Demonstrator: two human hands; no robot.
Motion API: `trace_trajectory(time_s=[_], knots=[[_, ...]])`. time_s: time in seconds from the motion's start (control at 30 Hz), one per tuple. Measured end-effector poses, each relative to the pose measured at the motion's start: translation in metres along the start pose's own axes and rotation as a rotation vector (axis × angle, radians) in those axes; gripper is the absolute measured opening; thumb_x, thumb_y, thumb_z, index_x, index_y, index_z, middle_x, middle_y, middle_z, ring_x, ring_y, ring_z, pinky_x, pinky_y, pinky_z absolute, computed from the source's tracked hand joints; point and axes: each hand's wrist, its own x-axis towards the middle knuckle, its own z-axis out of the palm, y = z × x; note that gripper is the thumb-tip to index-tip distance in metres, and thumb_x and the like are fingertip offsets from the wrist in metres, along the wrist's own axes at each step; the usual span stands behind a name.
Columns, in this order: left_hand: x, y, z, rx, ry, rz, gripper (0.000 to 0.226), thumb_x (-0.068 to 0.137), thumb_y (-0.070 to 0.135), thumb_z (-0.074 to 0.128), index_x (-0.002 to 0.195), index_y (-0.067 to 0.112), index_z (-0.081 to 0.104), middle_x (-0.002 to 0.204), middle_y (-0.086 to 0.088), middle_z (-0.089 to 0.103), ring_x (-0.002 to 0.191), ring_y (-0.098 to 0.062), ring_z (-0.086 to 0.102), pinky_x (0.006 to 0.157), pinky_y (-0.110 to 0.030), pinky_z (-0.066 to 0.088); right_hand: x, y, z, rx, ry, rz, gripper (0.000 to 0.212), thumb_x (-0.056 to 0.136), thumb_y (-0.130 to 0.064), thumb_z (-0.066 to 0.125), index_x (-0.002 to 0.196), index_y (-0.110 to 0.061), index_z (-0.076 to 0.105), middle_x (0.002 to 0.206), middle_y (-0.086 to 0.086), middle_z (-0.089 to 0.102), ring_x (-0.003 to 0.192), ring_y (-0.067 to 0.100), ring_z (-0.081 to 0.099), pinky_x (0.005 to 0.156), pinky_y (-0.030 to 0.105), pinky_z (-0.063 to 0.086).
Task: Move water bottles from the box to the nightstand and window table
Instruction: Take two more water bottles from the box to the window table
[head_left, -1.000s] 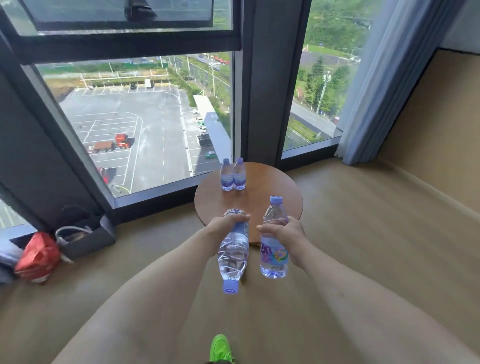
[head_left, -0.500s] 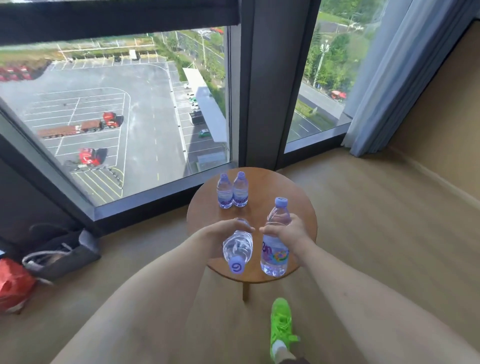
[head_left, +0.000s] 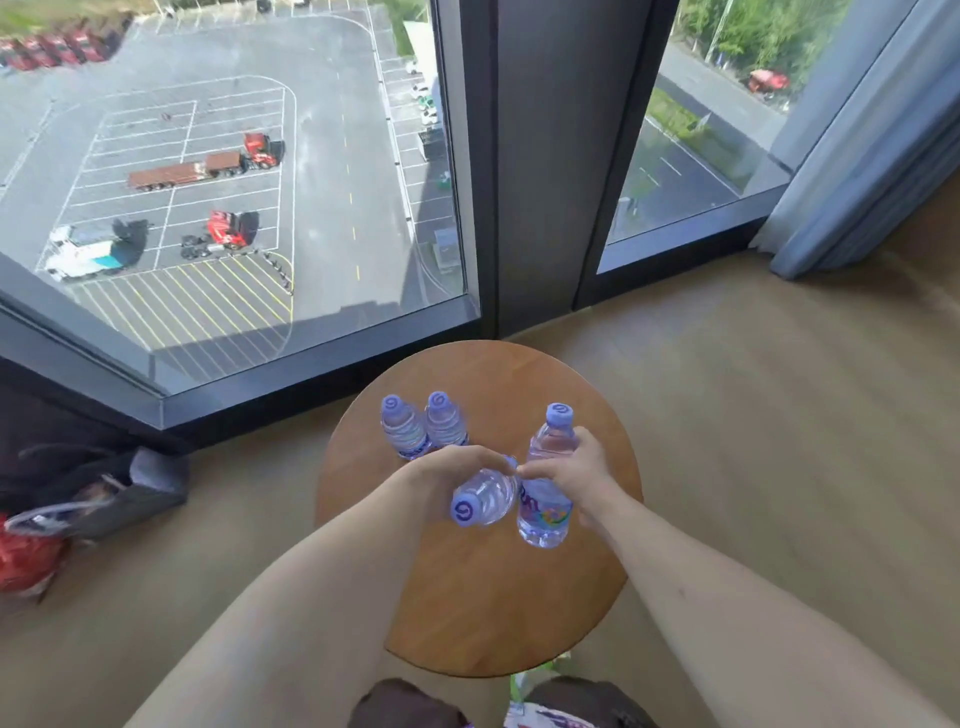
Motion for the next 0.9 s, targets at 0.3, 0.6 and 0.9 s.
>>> trace_trajectory(time_s=[0.3, 0.6, 0.9], knots=[[0.074, 0.058, 0.006, 0.392, 0.222, -0.003, 0.086, 0.059, 0.035, 0.093, 0.130, 0.006, 0.053, 0.124, -0.010, 0.062, 0.105, -0.026, 0.067, 0.081, -0.039, 0.059, 0.077, 0.010, -0.013, -0.017, -0.021, 0.098, 0.057, 0.054, 0.007, 0.094, 0.096, -0.017, 0.062, 0.098, 0.002, 0.070, 0.088, 0.018, 0.068, 0.074, 0.029, 0.054], [0.111, 0.104, 0.013, 1.495, 0.284, 0.259, 0.054, 0.057, 0.027, 0.088, 0.094, 0.018, 0.050, 0.088, 0.000, 0.059, 0.063, -0.015, 0.051, 0.048, -0.027, 0.037, 0.111, 0.013, -0.013, -0.077, 0.008, 0.132, 0.058, 0.056, 0.010, 0.090, 0.101, -0.016, 0.065, 0.094, 0.001, 0.072, 0.086, 0.020, 0.066, 0.074, 0.031, 0.054], [0.131, 0.121, 0.004, 1.844, 0.356, 0.429, 0.019, 0.088, 0.000, 0.059, 0.101, 0.014, 0.064, 0.105, -0.006, 0.065, 0.082, -0.027, 0.057, 0.064, -0.034, 0.040, 0.123, -0.012, -0.011, -0.324, 0.004, 0.029, 0.061, 0.059, 0.006, 0.090, 0.105, -0.020, 0.060, 0.094, -0.003, 0.065, 0.070, 0.000, 0.063, 0.058, 0.019, 0.050]])
